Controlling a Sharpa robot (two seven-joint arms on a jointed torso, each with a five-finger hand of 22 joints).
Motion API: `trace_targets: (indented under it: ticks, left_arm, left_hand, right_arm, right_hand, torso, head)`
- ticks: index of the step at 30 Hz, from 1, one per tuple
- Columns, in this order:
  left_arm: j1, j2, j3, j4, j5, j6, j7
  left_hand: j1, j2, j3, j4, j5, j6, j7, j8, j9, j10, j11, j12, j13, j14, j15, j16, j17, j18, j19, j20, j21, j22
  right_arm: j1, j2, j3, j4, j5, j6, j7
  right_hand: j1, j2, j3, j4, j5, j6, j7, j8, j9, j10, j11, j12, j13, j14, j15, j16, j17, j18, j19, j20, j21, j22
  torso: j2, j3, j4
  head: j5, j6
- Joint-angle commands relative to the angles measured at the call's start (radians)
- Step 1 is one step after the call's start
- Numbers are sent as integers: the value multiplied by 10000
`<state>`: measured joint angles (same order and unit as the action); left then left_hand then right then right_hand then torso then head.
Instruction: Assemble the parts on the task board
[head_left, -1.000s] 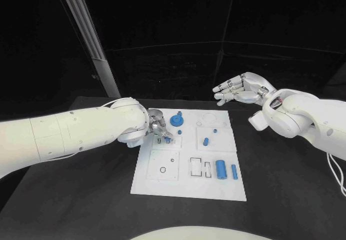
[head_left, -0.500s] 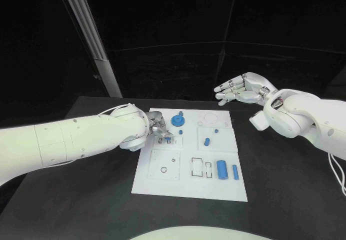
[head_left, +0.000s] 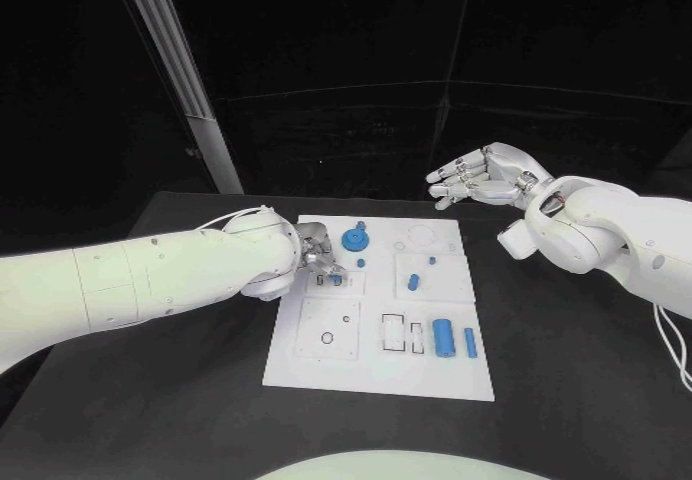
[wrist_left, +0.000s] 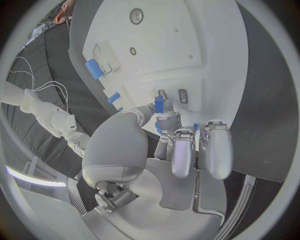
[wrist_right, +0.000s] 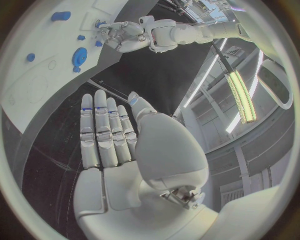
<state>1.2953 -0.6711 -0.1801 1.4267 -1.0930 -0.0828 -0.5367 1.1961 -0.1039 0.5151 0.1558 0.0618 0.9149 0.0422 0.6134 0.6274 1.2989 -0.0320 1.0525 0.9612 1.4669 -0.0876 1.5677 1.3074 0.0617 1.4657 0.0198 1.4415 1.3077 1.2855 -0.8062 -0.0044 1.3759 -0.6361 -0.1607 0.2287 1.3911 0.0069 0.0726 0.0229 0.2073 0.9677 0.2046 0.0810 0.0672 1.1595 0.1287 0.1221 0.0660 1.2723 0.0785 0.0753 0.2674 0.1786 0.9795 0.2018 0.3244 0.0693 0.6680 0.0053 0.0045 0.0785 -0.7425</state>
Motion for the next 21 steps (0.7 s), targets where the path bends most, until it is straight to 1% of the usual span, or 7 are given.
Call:
trace_targets:
  ticks: [1,14,21]
  left_arm:
    - [1,46,-4,-53,-163,424,-95]
    - [-35,118,-12,-137,-83,583,-156]
    - [-48,85,-16,-93,13,859,-185]
  left_hand:
    - [-17,118,1673,-1604,32,12,-22,54,10,90,-14,44,2,1039,-48,31,2634,-162,259,-23,-7,432]
    - [-45,115,1697,-1597,30,16,-22,59,17,90,-14,35,-9,1039,-46,31,2634,-161,256,-24,-12,426]
    - [-72,109,1713,-1590,28,19,-22,63,22,97,-14,40,-5,1039,-45,31,2634,-157,249,-24,-24,407]
  right_arm:
    - [21,16,7,-8,-54,95,71]
    - [20,50,7,-41,-67,118,79]
    - [20,61,7,-69,-67,146,78]
  right_hand:
    - [-36,-48,68,5,62,-31,23,-7,-5,9,69,-59,-13,49,20,-65,-15,50,62,-24,-41,-10]
    - [-53,-50,82,5,74,-42,27,-10,-7,1,72,-69,-14,44,24,-76,-24,50,61,-20,-58,-12]
    - [-53,-50,82,5,74,-42,27,-10,-7,1,72,-69,-14,44,24,-76,-24,50,61,-20,-58,-12]
  torso:
    - [4,3,4]
    - [-9,-1,6]
    - [-3,-6,9]
  head:
    - [10,-16]
    - [3,-41]
    - [0,-40]
